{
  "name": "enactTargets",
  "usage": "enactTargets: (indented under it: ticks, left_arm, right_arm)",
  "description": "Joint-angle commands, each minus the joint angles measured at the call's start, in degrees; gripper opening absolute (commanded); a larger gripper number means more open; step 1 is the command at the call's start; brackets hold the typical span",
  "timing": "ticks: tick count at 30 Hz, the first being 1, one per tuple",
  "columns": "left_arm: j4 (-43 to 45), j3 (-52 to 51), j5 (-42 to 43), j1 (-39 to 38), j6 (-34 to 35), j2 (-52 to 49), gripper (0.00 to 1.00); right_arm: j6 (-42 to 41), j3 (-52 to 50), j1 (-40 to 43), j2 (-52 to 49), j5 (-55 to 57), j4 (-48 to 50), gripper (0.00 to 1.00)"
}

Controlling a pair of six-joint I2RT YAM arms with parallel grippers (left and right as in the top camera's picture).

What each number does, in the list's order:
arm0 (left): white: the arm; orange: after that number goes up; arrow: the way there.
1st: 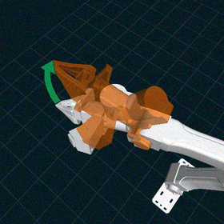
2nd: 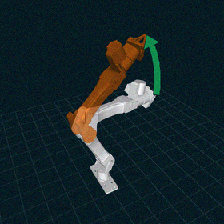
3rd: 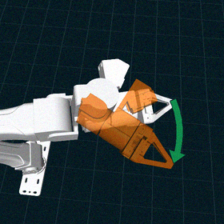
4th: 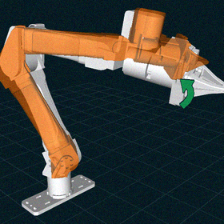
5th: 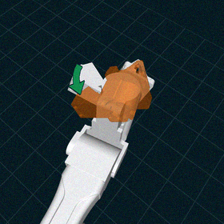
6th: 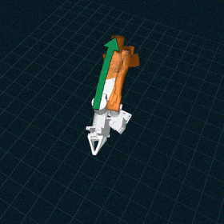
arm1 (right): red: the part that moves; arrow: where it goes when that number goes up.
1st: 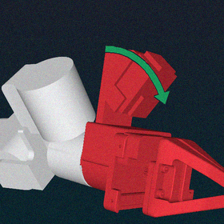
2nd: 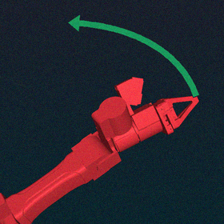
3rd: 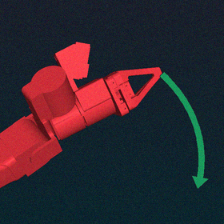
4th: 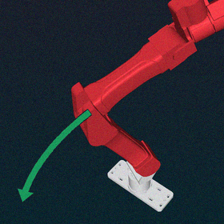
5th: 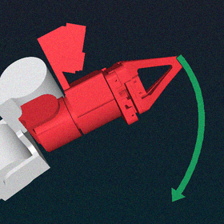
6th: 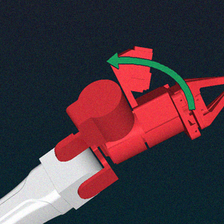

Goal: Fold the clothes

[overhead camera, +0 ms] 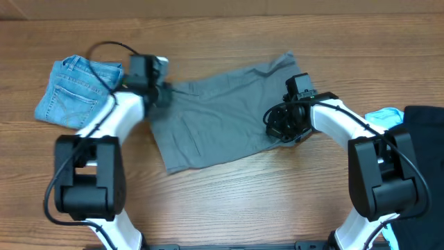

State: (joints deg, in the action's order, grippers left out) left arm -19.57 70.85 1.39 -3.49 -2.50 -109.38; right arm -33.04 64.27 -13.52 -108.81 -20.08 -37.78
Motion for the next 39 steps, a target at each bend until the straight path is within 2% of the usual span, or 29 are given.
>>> enactTargets:
  ticks: [1, 7, 10, 15, 17, 18, 20, 23, 24, 26, 28, 29, 30, 31, 35, 37, 39]
  left_arm:
    - [-10.1, 10.4, -1.7, 4.2, 1.2, 0.2, 0.04]
    - [-30.0, 20.4, 5.9, 4.4, -1.3, 3.3, 0.08]
    - [-36.7, 20.4, 7.0, 4.1, 3.4, 5.0, 0.08]
    - [-46.8, 18.8, 16.8, 4.1, 6.6, 4.9, 0.13]
    - [-48.2, 16.0, 17.7, 3.9, 7.9, 4.9, 0.14]
    - [-48.0, 13.2, 18.2, 3.6, 8.4, 4.9, 0.14]
    - [-46.6, 7.4, 18.3, 2.9, 9.7, 4.9, 0.15]
    - [-42.0, -1.6, 19.9, 1.7, 10.9, 4.9, 0.26]
    - [-39.1, -5.0, 20.1, 1.2, 12.0, 4.9, 0.3]
    - [-34.9, -8.8, 20.1, 0.9, 13.4, 4.9, 0.37]
    - [-31.3, -11.1, 21.2, 0.7, 13.9, 4.9, 0.34]
    - [-29.9, -11.9, 21.4, 0.7, 13.9, 4.9, 0.27]
    - [-28.2, -12.6, 20.6, 0.7, 13.9, 4.9, 0.07]
    - [-27.7, -12.5, 19.9, 0.9, 14.0, 4.9, 0.04]
    - [-30.0, -9.9, 12.9, 5.2, 15.7, 4.9, 0.04]
    - [-31.8, -8.2, 12.6, 8.1, 15.6, 4.9, 0.04]
    - [-34.1, -5.7, 13.2, 11.6, 15.2, 4.9, 0.04]
  right_arm:
    - [-0.6, -1.1, -0.2, -1.4, 2.6, -2.1, 0.08]
    - [0.1, -0.3, -0.2, -1.2, 2.4, -5.7, 0.1]
    - [4.1, 2.5, 0.3, 0.7, 2.5, -10.0, 0.08]
    - [8.0, 8.2, 2.5, 7.3, 3.1, -15.9, 0.09]
    - [8.0, 10.5, 4.7, 10.2, 4.7, -18.0, 0.2]
    - [7.9, 11.4, 6.5, 11.5, 5.6, -18.8, 0.3]
    - [7.6, 11.7, 10.6, 12.4, 7.3, -20.3, 0.37]
    - [7.8, 11.5, 18.1, 11.1, 10.1, -24.1, 0.68]
    - [8.8, 11.0, 21.9, 10.1, 11.1, -24.5, 0.71]
    - [10.6, 10.4, 25.9, 8.8, 11.0, -23.9, 0.72]
    - [10.6, 9.7, 28.5, 7.6, 11.0, -23.9, 0.72]
    - [10.6, 9.3, 29.5, 6.8, 10.1, -24.1, 0.72]
    - [10.7, 8.3, 30.4, 6.1, 8.3, -24.4, 0.71]
    - [10.8, 7.5, 30.5, 5.7, 7.8, -24.5, 0.71]
    - [10.8, 2.9, 29.7, 5.6, 7.8, -22.3, 0.68]
    - [10.8, 1.2, 29.3, 5.6, 6.4, -20.2, 0.59]
    - [13.2, -1.9, 28.6, 5.6, -0.1, -15.4, 0.51]
